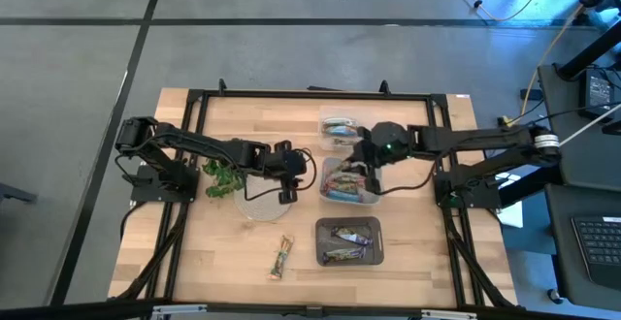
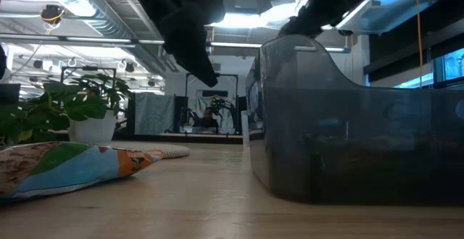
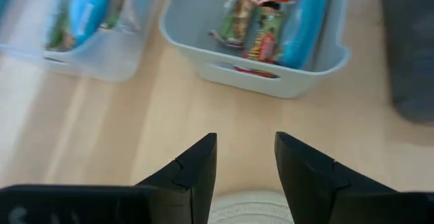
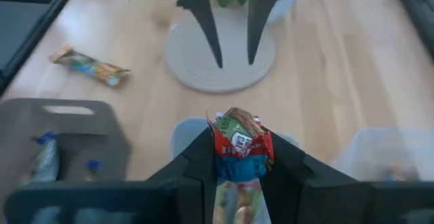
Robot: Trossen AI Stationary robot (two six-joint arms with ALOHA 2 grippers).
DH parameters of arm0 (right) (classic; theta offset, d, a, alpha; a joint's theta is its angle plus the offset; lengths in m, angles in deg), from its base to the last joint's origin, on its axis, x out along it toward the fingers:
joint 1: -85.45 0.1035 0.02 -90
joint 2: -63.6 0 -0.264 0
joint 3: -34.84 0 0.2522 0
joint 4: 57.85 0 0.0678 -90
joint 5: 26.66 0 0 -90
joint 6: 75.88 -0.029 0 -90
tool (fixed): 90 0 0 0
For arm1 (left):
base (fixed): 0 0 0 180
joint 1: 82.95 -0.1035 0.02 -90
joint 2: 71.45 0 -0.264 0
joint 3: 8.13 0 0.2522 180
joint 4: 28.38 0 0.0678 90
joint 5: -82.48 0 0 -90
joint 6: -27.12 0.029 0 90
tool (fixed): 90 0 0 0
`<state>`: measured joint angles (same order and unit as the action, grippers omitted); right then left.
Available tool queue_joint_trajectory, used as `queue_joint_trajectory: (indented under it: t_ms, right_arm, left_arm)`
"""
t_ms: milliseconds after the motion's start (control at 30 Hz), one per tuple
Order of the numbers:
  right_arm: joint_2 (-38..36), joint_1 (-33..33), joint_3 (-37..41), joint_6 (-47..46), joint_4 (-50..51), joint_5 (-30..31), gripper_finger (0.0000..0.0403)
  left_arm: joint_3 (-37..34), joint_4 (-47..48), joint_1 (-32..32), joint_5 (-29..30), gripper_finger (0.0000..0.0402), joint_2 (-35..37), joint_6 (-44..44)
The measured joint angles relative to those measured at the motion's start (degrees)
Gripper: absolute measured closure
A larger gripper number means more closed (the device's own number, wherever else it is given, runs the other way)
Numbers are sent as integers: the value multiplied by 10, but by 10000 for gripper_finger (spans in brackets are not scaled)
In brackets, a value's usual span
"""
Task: Pick and place Granola Bars by type
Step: Put the red granola bar into the gray bin
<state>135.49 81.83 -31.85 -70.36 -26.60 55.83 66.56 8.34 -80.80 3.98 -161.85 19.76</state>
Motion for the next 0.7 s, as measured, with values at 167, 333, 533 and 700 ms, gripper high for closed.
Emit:
queue_joint_trajectory:
  t_ms: [167, 333, 533, 700]
  right_arm:
    - [-5, 34, 47, -20, -64, 3, 309]
    - [-13, 52, 106, -27, -122, 39, 309]
    - [-20, 67, 156, -49, -164, 93, 309]
    - [-20, 68, 210, -52, -242, 94, 309]
  left_arm:
    - [0, 0, 0, -40, 259, 0, -24]
    - [0, 1, 0, -53, 260, 0, -26]
    - [0, 1, 1, -65, 262, 0, -43]
    - [0, 1, 1, -66, 262, 0, -71]
